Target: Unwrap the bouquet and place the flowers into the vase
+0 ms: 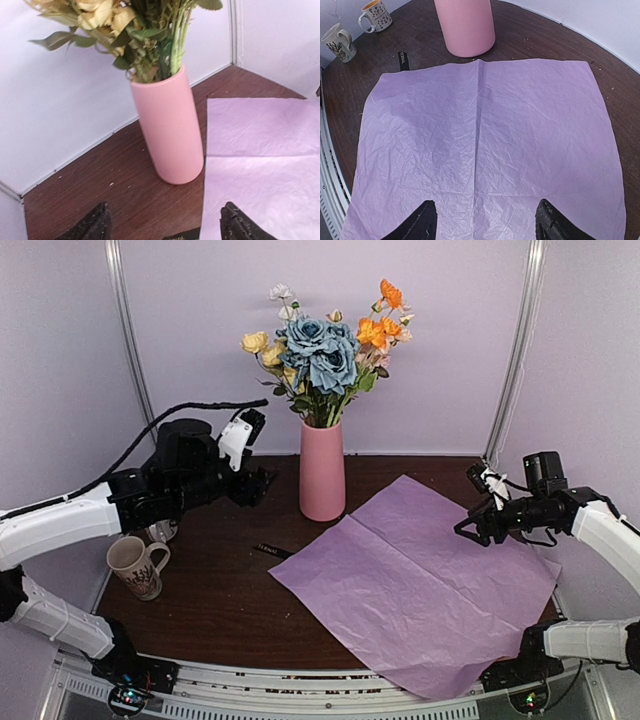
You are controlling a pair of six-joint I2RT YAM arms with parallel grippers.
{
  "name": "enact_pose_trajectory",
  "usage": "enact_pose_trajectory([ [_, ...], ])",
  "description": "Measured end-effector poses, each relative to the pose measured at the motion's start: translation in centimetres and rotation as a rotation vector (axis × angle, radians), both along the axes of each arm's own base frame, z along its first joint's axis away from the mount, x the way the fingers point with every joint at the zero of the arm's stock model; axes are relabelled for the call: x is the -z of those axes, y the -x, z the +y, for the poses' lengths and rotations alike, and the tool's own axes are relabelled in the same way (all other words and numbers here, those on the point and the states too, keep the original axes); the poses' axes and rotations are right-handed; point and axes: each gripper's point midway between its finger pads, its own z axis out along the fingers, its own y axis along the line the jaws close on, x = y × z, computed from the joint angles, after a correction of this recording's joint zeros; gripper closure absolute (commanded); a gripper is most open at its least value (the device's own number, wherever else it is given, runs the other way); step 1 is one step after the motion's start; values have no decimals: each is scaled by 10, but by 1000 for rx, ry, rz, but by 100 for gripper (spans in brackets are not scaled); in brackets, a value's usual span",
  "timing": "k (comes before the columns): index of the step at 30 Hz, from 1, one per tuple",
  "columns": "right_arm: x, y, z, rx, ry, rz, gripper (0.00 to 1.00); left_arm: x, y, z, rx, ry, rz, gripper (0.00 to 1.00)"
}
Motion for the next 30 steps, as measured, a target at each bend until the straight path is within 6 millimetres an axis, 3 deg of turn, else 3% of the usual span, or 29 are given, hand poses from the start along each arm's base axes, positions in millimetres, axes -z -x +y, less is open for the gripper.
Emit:
enact_pose_trajectory([
  [3, 1, -3, -4, 31, 16, 0, 32, 2, 7, 34, -72, -106, -31, 3],
  [5, 1, -8, -9, 68, 24, -3, 28, 3, 8, 61, -136, -166, -56, 2],
  [8, -3, -20, -22, 172, 42, -24, 2, 7, 6, 107, -254, -244, -85, 2],
  [14, -27, -44, -62, 440, 76, -105, 0, 4, -1, 173, -461, -310, -153, 2],
  [18, -57, -57, -81, 552, 68, -168, 0, -6, -8, 194, -556, -274, -170, 2],
  [22, -101, -67, -102, 672, 31, -262, 0, -23, -18, 211, -635, -212, -145, 2],
  [27, -144, -65, -120, 797, -30, -365, 0, -70, -31, 210, -686, -96, -157, 2],
  [30, -155, -65, -128, 854, -68, -395, 0, -79, -34, 211, -713, -49, -166, 2],
])
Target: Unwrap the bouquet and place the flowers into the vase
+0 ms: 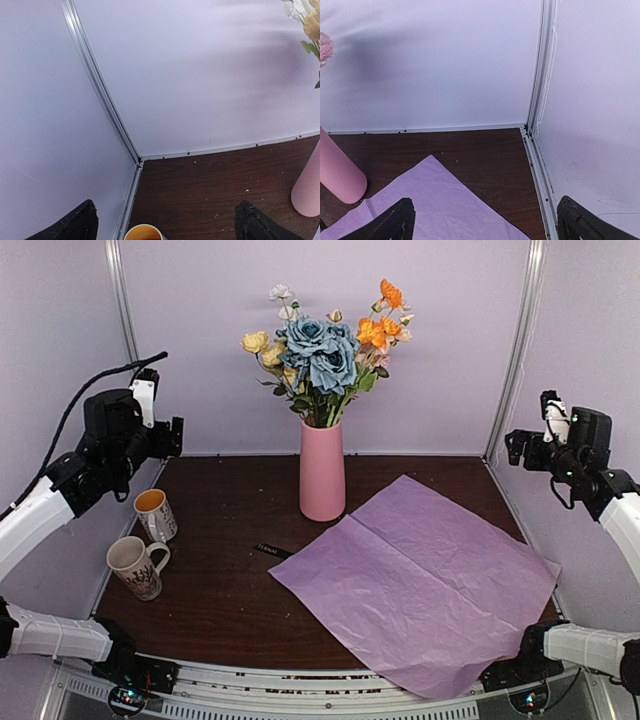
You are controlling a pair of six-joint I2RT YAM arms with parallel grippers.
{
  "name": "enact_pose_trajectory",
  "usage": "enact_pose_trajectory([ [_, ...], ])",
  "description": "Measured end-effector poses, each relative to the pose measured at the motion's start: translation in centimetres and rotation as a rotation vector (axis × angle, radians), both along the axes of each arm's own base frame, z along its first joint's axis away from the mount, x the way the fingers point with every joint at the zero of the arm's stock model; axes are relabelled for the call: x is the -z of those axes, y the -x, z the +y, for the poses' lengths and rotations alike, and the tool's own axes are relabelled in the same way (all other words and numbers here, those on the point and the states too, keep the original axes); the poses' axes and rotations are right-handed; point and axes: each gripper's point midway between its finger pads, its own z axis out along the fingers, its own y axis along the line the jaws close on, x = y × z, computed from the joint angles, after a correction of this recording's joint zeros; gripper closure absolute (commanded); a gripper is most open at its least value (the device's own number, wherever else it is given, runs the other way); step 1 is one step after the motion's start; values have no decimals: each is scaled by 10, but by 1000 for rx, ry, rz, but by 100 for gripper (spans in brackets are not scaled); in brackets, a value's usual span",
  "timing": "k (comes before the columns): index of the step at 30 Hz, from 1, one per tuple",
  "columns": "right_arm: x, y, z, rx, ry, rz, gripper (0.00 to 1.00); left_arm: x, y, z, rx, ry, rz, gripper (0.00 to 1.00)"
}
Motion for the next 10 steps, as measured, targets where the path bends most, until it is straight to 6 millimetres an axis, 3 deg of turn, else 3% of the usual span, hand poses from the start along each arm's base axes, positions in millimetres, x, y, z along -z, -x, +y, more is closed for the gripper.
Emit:
enact_pose_trajectory([
  [2, 5, -2, -4, 17, -21, -13, 0, 10, 1, 3, -13, 24, -6, 2],
  [7, 37, -2, -20, 44, -48, 47, 0, 67, 9, 11, -12, 33, 61, 2],
  [10, 34, 0, -20, 23, -69, 32, 0, 68, 8, 13, -17, 38, 55, 2],
])
